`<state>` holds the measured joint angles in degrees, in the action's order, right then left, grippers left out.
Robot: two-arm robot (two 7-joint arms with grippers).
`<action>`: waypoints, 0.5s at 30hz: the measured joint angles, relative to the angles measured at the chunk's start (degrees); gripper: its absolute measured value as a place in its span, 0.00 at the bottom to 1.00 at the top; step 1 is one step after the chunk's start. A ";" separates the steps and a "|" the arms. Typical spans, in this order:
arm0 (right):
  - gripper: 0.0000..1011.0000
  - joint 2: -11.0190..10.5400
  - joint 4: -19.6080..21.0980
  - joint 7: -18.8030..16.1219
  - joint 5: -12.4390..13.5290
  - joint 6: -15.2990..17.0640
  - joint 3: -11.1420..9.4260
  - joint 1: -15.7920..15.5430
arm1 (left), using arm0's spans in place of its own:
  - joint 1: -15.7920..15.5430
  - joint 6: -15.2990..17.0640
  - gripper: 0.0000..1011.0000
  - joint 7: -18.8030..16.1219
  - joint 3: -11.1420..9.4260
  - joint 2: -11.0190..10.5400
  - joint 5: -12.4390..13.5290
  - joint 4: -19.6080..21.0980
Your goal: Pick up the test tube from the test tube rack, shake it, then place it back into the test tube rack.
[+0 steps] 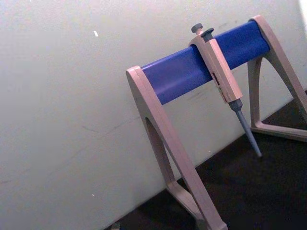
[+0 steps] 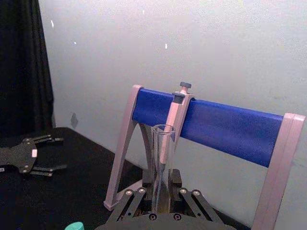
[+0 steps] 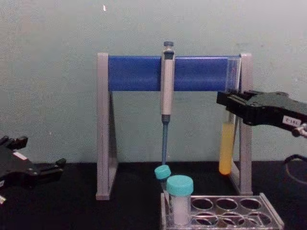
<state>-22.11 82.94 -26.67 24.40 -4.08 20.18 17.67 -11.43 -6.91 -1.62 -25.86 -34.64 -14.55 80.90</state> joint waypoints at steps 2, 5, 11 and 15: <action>0.22 -0.03 0.09 -0.04 0.03 0.01 -0.03 -0.07 | 0.00 0.00 1.00 0.00 0.00 0.00 0.00 0.00; 0.22 -0.13 0.26 -0.32 0.18 0.01 -0.07 -0.20 | 0.00 0.00 1.00 0.00 0.00 0.00 0.00 0.00; 0.22 -0.79 1.74 -1.31 1.30 0.24 -0.14 -1.21 | 0.00 0.00 1.00 0.00 0.00 0.00 0.00 0.00; 0.22 -1.69 3.93 -1.92 2.47 0.63 -0.21 -2.71 | 0.00 0.00 1.00 0.00 0.00 0.00 0.00 0.00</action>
<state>-23.79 86.88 -28.58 26.87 -3.44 19.97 14.97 -11.43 -6.91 -1.62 -25.86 -34.65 -14.55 80.90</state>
